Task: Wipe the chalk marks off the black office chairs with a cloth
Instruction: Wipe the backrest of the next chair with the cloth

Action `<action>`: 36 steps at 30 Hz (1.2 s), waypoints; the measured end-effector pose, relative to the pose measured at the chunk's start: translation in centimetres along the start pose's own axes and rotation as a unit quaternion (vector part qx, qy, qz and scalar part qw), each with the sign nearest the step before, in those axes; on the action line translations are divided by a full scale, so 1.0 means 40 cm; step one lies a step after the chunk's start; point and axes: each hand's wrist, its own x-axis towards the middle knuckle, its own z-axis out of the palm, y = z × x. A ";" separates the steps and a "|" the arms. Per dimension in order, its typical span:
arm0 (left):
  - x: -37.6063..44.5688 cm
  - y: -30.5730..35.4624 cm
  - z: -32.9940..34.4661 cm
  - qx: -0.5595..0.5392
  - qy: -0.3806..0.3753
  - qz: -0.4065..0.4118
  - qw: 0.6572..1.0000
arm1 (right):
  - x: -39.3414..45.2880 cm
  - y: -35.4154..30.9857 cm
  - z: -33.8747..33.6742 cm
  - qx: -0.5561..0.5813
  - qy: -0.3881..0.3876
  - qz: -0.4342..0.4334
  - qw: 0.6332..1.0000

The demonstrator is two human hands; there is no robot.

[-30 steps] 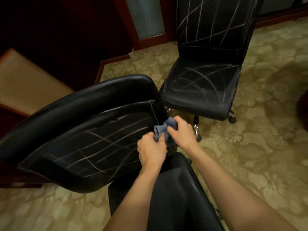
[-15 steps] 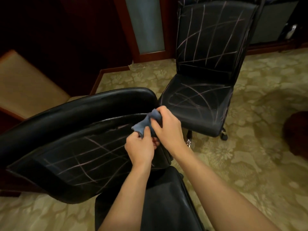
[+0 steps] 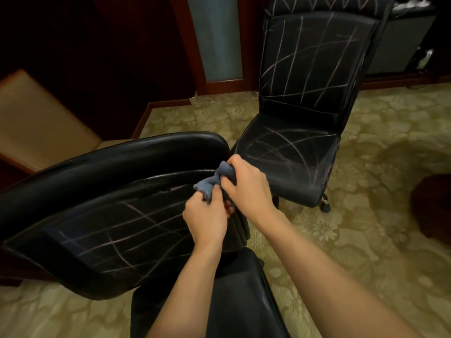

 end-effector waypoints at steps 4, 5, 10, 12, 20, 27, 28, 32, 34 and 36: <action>-0.006 -0.068 0.004 0.038 -0.007 -0.047 0.998 | -0.047 0.039 0.041 -0.032 -0.048 0.019 0.998; -0.011 -0.084 0.005 0.043 -0.010 -0.064 0.997 | -0.062 0.049 0.052 -0.029 -0.055 0.029 0.998; -0.019 -0.105 0.012 0.037 -0.008 -0.052 0.998 | -0.073 0.051 0.049 -0.031 -0.049 0.025 0.998; -0.010 -0.076 0.010 0.007 0.007 -0.014 1.000 | -0.046 0.028 0.025 -0.010 -0.014 0.012 1.000; -0.044 -0.131 -0.002 0.004 0.002 -0.090 0.996 | -0.058 0.086 0.073 0.049 -0.121 0.055 0.990; -0.078 -0.246 -0.008 0.008 -0.015 -0.217 0.976 | -0.198 0.181 0.190 0.010 -0.176 0.161 0.971; -0.077 -0.238 -0.010 0.003 -0.013 -0.198 0.980 | -0.191 0.174 0.185 0.018 -0.155 0.155 0.976; -0.055 -0.145 -0.011 -0.030 0.014 -0.074 0.997 | -0.102 0.102 0.109 0.054 -0.026 0.061 0.996; -0.042 -0.106 -0.009 -0.054 0.022 -0.036 0.998 | -0.054 0.064 0.074 0.066 -0.011 0.010 0.998; -0.035 -0.103 -0.006 -0.062 0.020 -0.042 0.997 | -0.031 0.056 0.070 0.078 -0.032 -0.010 0.996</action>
